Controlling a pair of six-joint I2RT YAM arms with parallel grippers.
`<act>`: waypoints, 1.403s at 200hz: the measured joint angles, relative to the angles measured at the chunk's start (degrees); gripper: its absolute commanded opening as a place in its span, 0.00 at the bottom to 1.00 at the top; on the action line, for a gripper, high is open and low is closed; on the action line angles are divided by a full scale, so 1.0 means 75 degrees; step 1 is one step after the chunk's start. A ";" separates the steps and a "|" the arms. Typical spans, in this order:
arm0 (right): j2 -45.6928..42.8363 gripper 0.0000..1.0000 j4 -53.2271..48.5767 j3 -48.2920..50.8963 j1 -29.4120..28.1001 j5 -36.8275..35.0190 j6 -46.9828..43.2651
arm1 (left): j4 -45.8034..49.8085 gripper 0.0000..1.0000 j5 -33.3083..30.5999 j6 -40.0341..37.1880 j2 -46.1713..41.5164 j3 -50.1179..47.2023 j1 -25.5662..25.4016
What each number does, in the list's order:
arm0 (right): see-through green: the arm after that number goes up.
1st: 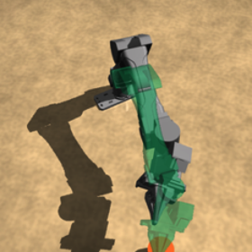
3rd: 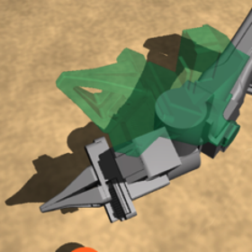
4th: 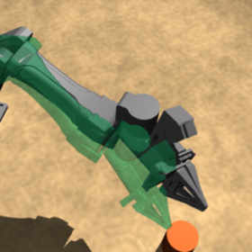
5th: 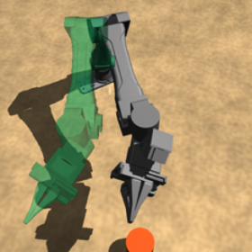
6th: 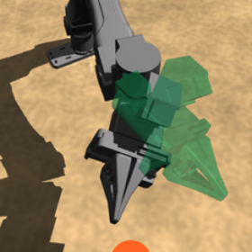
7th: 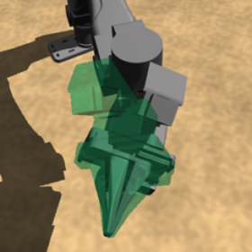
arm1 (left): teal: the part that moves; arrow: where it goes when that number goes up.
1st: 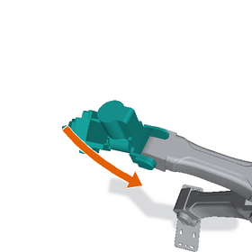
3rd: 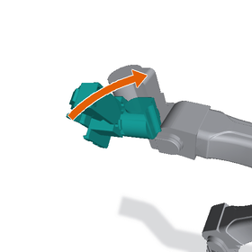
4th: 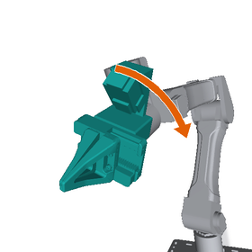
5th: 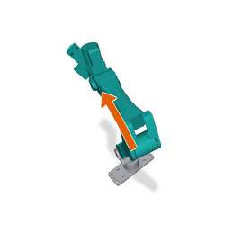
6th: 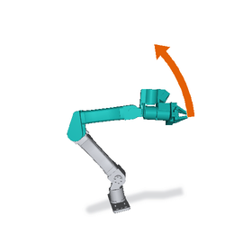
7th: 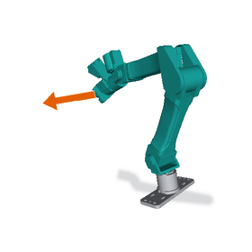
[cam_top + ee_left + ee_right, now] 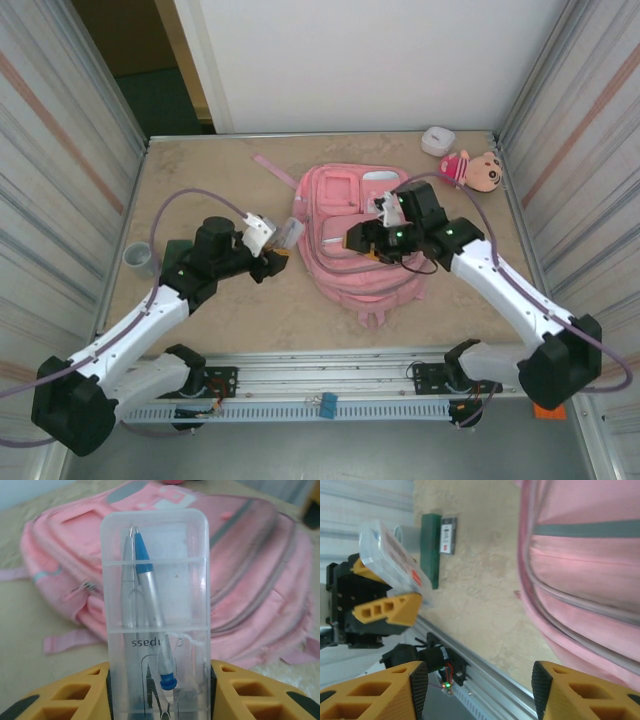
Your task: Pack books, pencil case, and school supplies into a backpack
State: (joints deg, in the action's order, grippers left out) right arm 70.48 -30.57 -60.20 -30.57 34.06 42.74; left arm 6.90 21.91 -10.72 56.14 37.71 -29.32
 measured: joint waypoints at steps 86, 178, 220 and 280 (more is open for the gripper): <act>0.1542 0.53 0.1448 -0.0603 -0.0600 0.0854 0.0248 | 0.0350 0.26 0.0880 -0.1690 0.0207 0.0090 -0.0396; 0.2165 0.38 0.1574 -0.1000 -0.1029 0.1419 0.0131 | 0.0399 0.26 0.0997 -0.1719 0.0431 0.0195 -0.0417; 0.2157 0.20 0.1207 -0.1005 -0.1014 0.1323 -0.0160 | 0.0408 0.30 0.1023 -0.1550 0.0478 0.0291 -0.0420; 0.1574 0.07 0.1081 -0.0726 -0.0627 0.1180 -0.0224 | 0.0291 0.69 0.0909 -0.1530 0.0720 0.0562 -0.0519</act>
State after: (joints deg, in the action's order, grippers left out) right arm 82.28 -22.46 -65.65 -35.27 42.92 41.06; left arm 9.08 28.73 -22.20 61.54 41.93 -33.21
